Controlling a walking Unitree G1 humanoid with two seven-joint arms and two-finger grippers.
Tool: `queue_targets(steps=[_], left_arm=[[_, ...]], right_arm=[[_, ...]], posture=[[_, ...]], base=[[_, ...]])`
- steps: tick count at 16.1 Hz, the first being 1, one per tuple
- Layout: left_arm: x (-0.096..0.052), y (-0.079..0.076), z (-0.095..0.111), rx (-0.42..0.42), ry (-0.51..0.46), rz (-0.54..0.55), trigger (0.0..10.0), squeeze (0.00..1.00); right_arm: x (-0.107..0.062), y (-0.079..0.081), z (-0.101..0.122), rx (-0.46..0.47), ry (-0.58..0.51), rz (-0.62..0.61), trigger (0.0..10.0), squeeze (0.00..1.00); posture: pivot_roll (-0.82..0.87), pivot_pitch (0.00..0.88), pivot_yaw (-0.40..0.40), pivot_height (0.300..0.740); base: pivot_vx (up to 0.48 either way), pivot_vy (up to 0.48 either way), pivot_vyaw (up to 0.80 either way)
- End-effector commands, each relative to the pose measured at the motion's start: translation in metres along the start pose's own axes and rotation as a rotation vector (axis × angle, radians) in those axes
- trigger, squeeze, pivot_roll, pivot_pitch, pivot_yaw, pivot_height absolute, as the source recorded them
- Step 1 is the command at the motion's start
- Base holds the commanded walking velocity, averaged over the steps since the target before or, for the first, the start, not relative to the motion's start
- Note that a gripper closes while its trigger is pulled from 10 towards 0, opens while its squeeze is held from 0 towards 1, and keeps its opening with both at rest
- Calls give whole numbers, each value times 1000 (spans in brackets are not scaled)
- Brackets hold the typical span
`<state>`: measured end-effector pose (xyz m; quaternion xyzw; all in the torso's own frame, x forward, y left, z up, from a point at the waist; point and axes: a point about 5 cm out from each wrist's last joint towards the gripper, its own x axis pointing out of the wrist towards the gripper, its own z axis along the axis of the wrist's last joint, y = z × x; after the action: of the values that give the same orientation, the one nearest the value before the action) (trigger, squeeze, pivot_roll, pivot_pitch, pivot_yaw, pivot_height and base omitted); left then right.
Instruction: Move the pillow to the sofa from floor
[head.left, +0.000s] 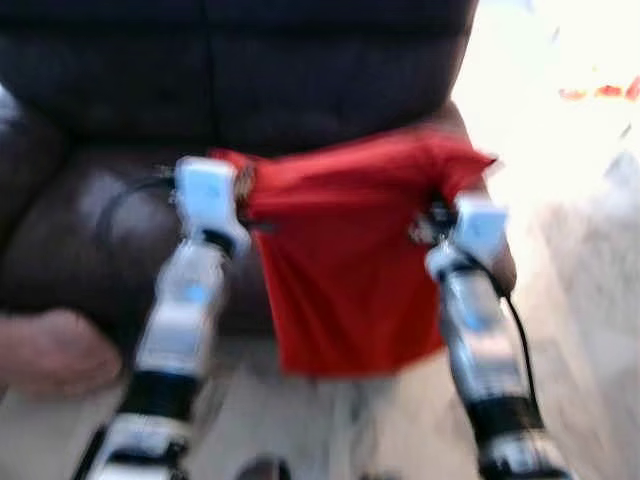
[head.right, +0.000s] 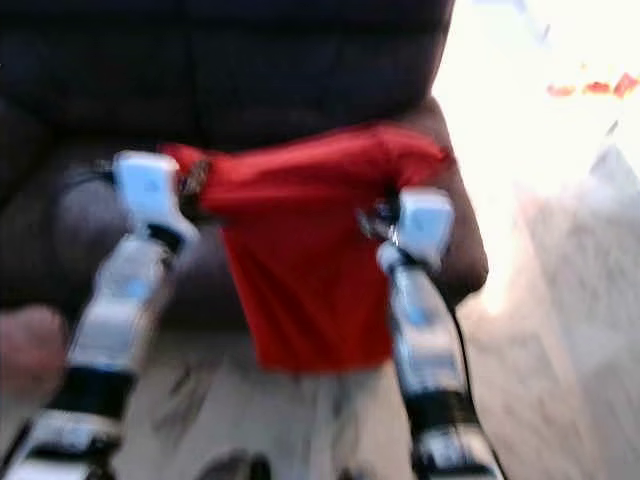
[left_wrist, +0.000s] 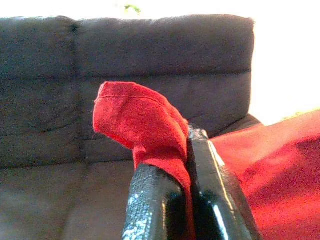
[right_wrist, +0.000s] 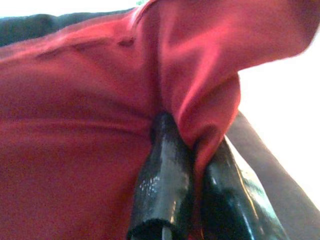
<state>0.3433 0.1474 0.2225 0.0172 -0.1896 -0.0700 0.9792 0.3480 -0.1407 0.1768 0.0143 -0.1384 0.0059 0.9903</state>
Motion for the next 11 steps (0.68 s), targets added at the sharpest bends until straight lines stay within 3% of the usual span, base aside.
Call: queue_targets(steps=[1,6,11], left_arm=[[16,-1,48,15,-188,-14,10000,0],[50,8,80,63,-265,-42,10000,0],[63,12,104,69,-333,-39,10000,0]], right_arm=[[14,-5,39,18,-150,-9,10000,0],[46,-2,83,50,-253,17,10000,0],[52,4,101,68,-307,42,10000,0]], posture=[[157,146,13,740],[159,132,18,740],[163,118,18,740]], base=[[337,0,0],[346,0,0],[346,0,0]])
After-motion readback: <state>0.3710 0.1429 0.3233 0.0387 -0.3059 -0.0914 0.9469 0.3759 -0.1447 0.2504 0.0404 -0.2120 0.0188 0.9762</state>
